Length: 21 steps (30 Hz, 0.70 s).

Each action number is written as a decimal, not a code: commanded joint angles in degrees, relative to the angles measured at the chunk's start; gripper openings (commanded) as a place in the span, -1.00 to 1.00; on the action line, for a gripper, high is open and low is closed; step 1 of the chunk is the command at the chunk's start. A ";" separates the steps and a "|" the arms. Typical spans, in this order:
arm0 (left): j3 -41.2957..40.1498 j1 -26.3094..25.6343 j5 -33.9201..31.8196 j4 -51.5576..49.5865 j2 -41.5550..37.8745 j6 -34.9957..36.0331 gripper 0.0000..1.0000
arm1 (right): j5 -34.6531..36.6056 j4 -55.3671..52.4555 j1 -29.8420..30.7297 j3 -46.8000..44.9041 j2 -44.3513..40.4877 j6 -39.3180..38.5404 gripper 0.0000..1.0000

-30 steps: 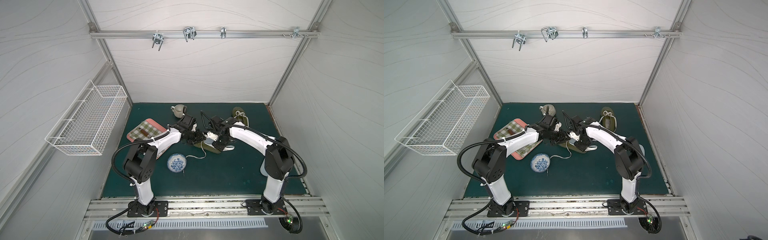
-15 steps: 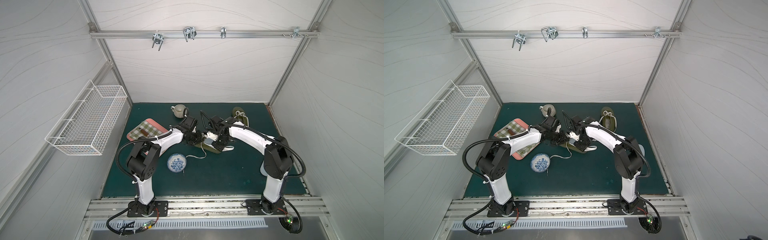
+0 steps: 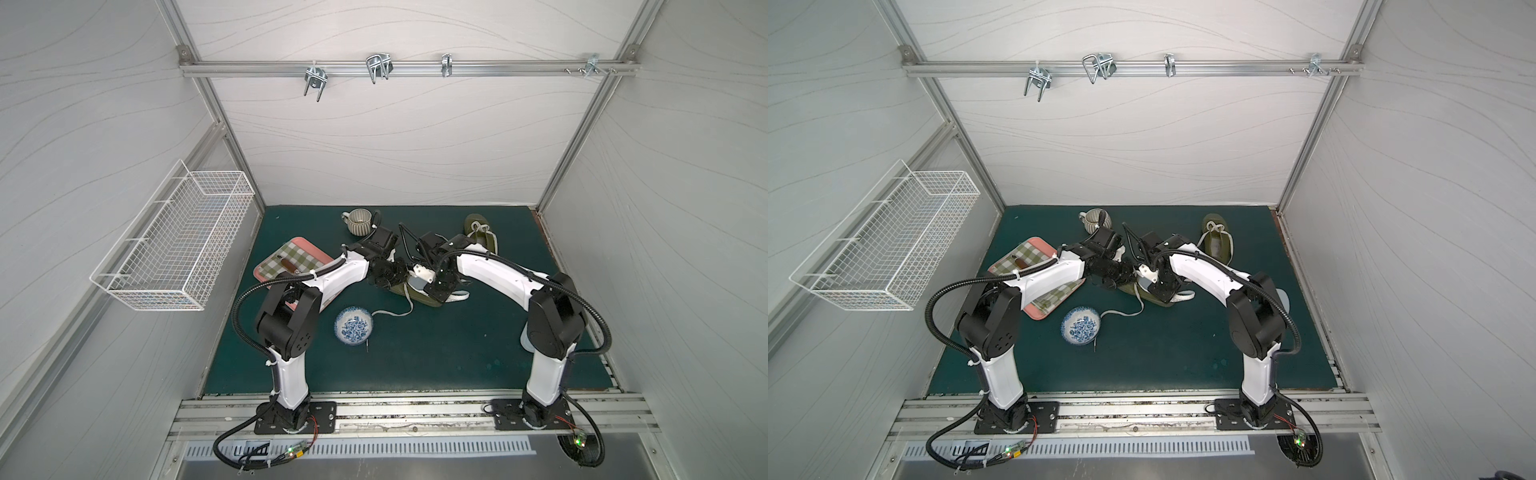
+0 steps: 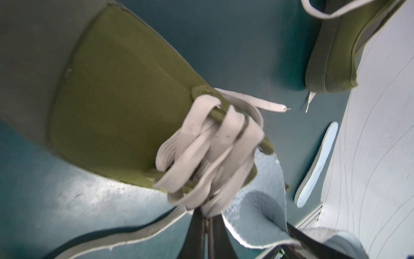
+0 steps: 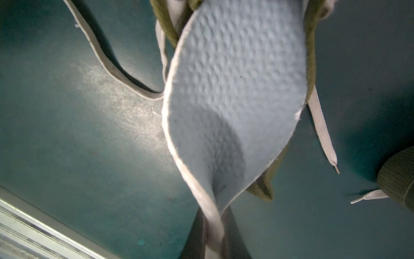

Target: Insert the insole into the shoe

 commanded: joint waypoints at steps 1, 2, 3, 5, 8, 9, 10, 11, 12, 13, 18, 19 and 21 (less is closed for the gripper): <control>5.83 0.95 5.32 -6.57 1.85 6.33 -1.00 | 2.97 -3.09 1.17 0.76 1.32 -2.77 -1.00; 6.40 1.16 6.93 -7.44 2.35 7.69 -1.00 | 3.29 -3.27 1.24 1.05 1.33 -3.07 -1.00; 6.98 1.43 7.94 -8.34 2.72 8.63 -1.00 | 3.43 -3.34 1.23 1.21 1.28 -3.22 -1.00; 7.86 2.10 10.17 -9.93 3.52 10.85 -1.00 | 4.31 -3.40 1.23 1.35 1.44 -3.73 -1.00; 7.99 3.11 12.07 -10.63 4.07 12.75 -1.00 | 5.31 -3.41 1.19 1.82 1.46 -4.20 -1.00; 7.84 3.22 13.40 -10.16 4.26 12.90 -1.00 | 5.66 -3.09 1.16 1.99 1.49 -4.29 -1.00; 7.91 3.31 13.93 -10.10 4.31 13.14 -1.00 | 5.98 -2.74 1.19 2.08 1.47 -4.45 -1.00; 7.88 3.40 14.78 -9.78 4.23 13.44 -1.00 | 6.46 -2.45 1.26 2.31 1.62 -4.62 -1.00; 7.90 3.52 15.18 -9.59 4.25 13.57 -1.00 | 7.09 -2.31 1.36 2.43 1.83 -4.96 -1.00; 8.08 3.73 15.60 -9.62 4.20 13.85 -1.00 | 7.45 -2.13 1.53 2.39 1.87 -5.45 -1.00; 9.87 5.24 18.07 -10.50 4.39 14.88 -1.00 | 9.05 -1.07 1.93 1.67 1.49 -7.29 -1.00; 10.26 5.28 17.68 -10.83 4.51 14.93 -1.00 | 8.86 -0.50 2.04 1.48 1.42 -7.65 -1.00; 9.76 5.23 18.45 -9.95 4.74 14.55 -1.00 | 7.94 0.08 2.96 1.79 1.64 -7.99 -1.00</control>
